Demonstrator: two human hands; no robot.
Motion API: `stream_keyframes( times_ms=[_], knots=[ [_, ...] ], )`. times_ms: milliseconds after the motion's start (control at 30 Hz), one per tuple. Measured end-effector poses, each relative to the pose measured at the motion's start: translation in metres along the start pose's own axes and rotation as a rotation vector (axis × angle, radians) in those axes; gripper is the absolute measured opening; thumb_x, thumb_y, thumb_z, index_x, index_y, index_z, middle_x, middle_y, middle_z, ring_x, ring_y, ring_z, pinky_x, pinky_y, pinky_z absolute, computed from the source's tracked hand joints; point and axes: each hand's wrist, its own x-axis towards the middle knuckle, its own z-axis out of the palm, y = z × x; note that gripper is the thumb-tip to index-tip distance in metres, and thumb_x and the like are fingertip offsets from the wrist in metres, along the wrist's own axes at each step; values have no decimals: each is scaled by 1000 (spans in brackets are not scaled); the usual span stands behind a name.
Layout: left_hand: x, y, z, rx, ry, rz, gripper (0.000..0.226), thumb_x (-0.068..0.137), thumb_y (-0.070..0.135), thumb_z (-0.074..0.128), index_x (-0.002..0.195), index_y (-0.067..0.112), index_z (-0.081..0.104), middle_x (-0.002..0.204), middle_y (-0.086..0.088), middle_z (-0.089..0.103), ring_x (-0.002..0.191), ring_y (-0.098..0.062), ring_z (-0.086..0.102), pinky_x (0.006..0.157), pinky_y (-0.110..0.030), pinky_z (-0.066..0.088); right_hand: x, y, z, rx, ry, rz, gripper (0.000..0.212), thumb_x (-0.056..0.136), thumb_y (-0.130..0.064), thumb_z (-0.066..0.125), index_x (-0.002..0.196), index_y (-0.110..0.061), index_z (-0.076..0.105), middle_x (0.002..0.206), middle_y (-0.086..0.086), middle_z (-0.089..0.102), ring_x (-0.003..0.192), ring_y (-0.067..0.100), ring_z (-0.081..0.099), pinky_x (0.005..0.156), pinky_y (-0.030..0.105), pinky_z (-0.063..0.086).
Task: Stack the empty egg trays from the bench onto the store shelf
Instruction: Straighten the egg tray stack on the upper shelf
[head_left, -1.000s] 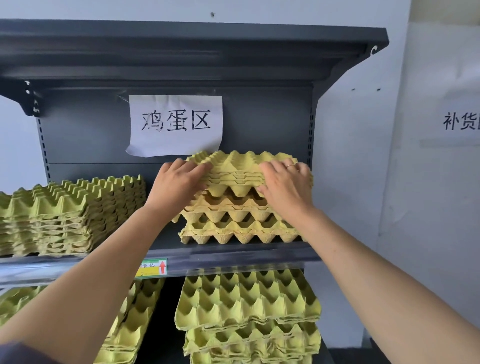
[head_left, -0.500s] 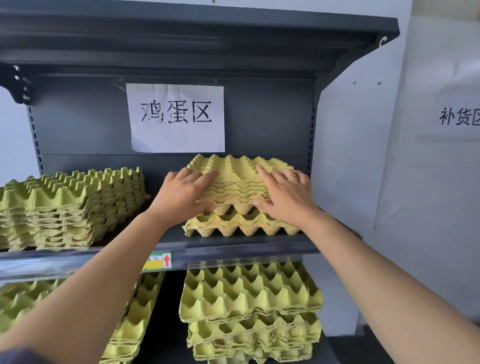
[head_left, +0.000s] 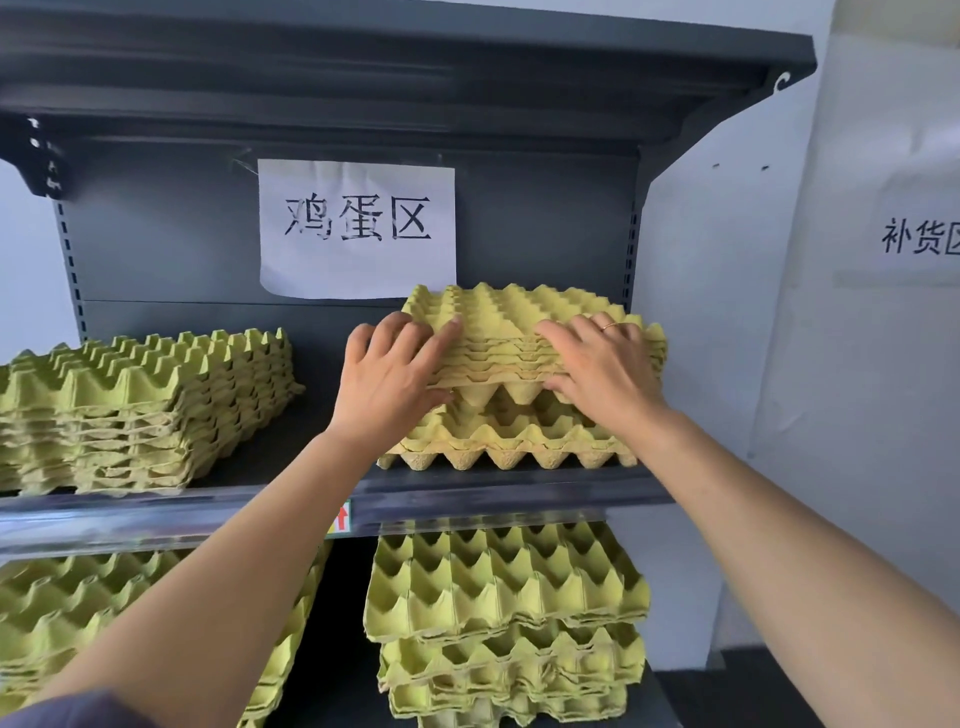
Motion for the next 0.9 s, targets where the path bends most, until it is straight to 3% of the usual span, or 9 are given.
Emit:
stream_keyframes(
  times_ms=[167,333,633,900],
  knots=[
    [-13,2,10,-70,-85,18,78,63,41,82,131,15,52,105,-8,63,111,-36,54,83,-47,44,-15,-5,12,28,-154,-20,59,78,-50,65,127,-26,42,120,3,60,114,27,51,90,43,41],
    [-27,3,16,-174,-163,-18,75,66,31,83,131,9,51,104,-11,62,113,-40,52,73,-48,52,-24,-12,21,7,-173,-28,58,85,-58,52,129,-27,32,122,3,58,118,29,46,87,43,39],
    [-42,4,17,-209,-170,-51,71,67,37,80,127,9,55,100,-10,62,107,-41,53,71,-47,51,-37,-25,29,-29,-188,-56,77,75,-59,64,135,-26,27,120,5,58,113,28,49,83,43,40],
    [-30,19,10,-210,-118,19,69,61,29,86,122,14,59,97,-7,63,97,-36,58,71,-43,48,-41,9,22,30,-238,-41,70,77,-54,65,136,-31,35,119,1,60,115,23,50,87,40,41]
  ],
)
